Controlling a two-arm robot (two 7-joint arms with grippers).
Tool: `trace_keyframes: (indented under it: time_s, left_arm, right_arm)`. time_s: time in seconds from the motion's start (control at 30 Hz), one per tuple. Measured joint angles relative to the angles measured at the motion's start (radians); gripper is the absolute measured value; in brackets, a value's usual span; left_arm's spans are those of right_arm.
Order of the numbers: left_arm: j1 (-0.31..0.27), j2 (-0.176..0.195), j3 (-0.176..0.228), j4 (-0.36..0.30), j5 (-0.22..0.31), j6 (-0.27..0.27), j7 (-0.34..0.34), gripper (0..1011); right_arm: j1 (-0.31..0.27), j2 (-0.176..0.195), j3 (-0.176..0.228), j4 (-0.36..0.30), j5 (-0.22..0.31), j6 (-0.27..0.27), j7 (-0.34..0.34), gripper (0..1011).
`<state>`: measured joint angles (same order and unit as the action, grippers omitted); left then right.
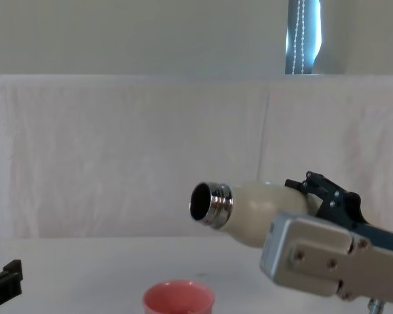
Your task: Grasp the thermos with one hand and pour water into the cup lid.
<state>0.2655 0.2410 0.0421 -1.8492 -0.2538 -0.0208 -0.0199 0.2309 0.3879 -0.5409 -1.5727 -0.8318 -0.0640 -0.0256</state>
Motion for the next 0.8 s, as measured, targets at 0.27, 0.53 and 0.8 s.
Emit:
trace_keyframes:
  time_s: [0.27,0.53,0.8]
  left_arm:
    - [0.0,0.0,0.0,0.0,0.0,0.0,0.0,1001]
    - [0.0,0.0,0.0,0.0,0.0,0.0,0.0,1001]
    - [0.0,0.0,0.0,0.0,0.0,0.0,0.0,1001]
  right_arm:
    - [-0.019,-0.031,0.045,-0.007,0.08,-0.005,0.019,955]
    - [-0.032,-0.053,0.078,-0.011,0.133,-0.01,0.037,955]
    - [-0.044,-0.071,0.105,-0.015,0.179,-0.014,0.052,955]
